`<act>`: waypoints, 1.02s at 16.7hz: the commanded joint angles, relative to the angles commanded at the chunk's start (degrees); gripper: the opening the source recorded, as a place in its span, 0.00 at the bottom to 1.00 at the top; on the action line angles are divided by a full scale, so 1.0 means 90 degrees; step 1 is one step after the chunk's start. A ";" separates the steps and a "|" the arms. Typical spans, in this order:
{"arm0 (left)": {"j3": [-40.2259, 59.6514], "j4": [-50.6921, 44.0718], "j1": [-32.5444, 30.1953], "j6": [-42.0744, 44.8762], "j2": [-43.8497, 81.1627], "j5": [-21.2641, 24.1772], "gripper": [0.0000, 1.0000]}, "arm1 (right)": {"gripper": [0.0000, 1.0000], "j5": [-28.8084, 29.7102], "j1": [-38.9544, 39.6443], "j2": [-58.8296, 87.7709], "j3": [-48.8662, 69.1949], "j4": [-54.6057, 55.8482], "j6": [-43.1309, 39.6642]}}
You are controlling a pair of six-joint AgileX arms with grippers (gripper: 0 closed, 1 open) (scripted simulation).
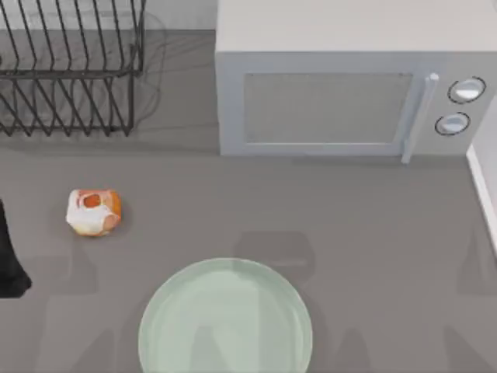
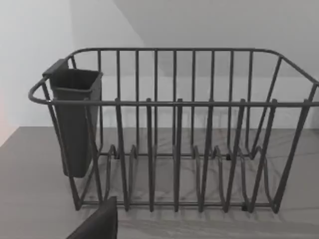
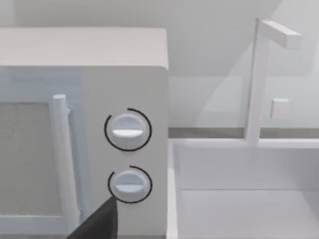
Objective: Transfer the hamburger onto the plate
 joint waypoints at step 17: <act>0.5345 -0.3874 -0.0768 -0.0870 0.7317 0.0050 1.00 | 1.00 0.0000 0.0000 0.0000 0.0000 0.0000 0.0000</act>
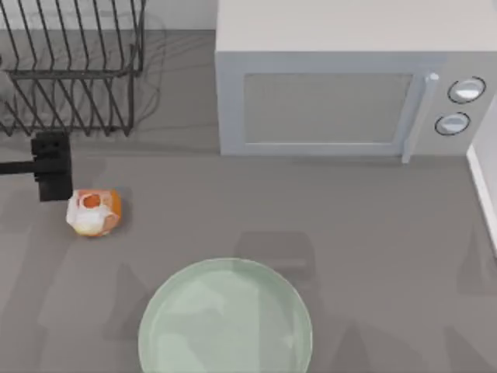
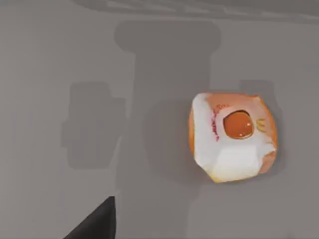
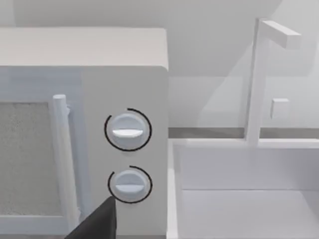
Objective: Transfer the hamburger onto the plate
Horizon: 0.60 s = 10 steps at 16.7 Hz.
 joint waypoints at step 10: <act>0.3706 -0.2625 -0.0483 -0.0609 0.4955 -0.0012 1.00 | 1.00 0.0000 0.0000 0.0000 0.0000 0.0000 0.0000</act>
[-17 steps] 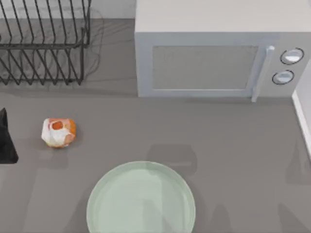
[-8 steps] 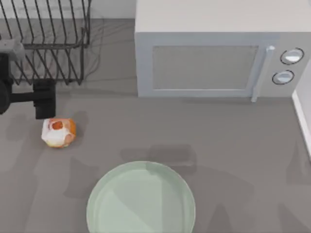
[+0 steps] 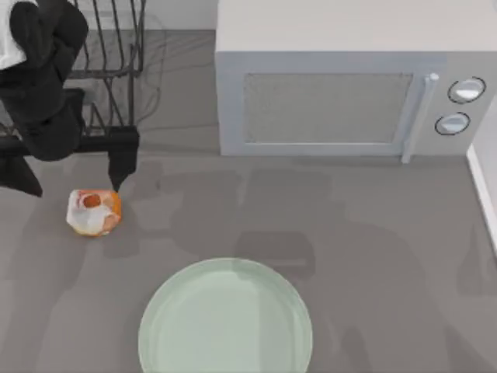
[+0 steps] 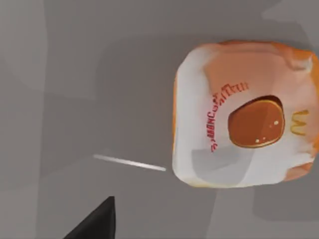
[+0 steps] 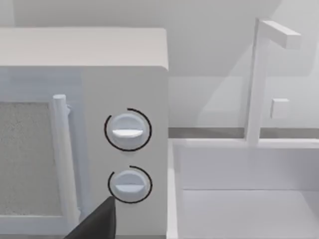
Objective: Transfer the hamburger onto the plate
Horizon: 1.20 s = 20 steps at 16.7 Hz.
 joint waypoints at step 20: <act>-0.0538 0.1509 -0.0047 -0.0056 0.1299 -0.0012 1.00 | 1.00 0.0000 0.0000 0.0000 0.0000 0.0000 0.0000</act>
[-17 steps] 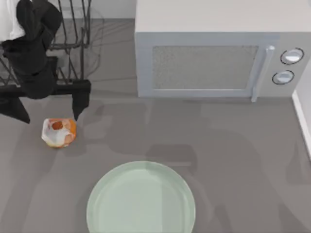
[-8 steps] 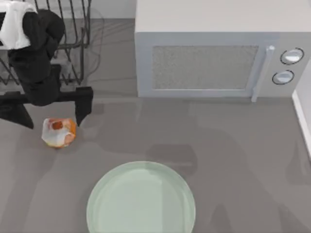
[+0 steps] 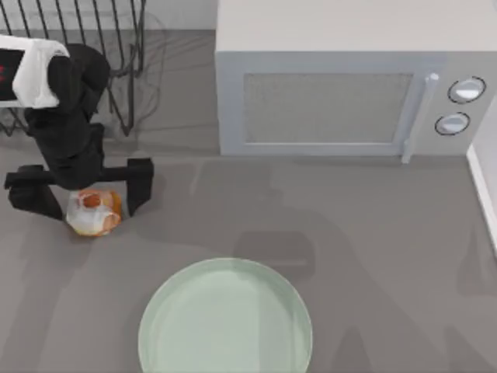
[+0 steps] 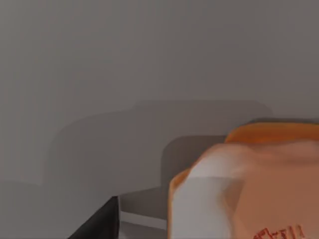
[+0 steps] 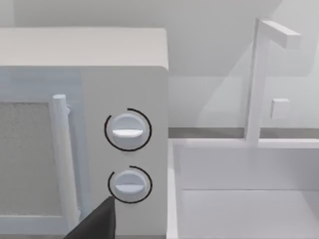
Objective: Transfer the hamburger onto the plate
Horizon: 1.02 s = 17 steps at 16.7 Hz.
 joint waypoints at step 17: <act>0.0000 0.0000 0.0000 0.0000 0.0000 0.0000 0.00 | 1.00 0.0000 0.0000 0.0000 0.0000 0.0000 0.0000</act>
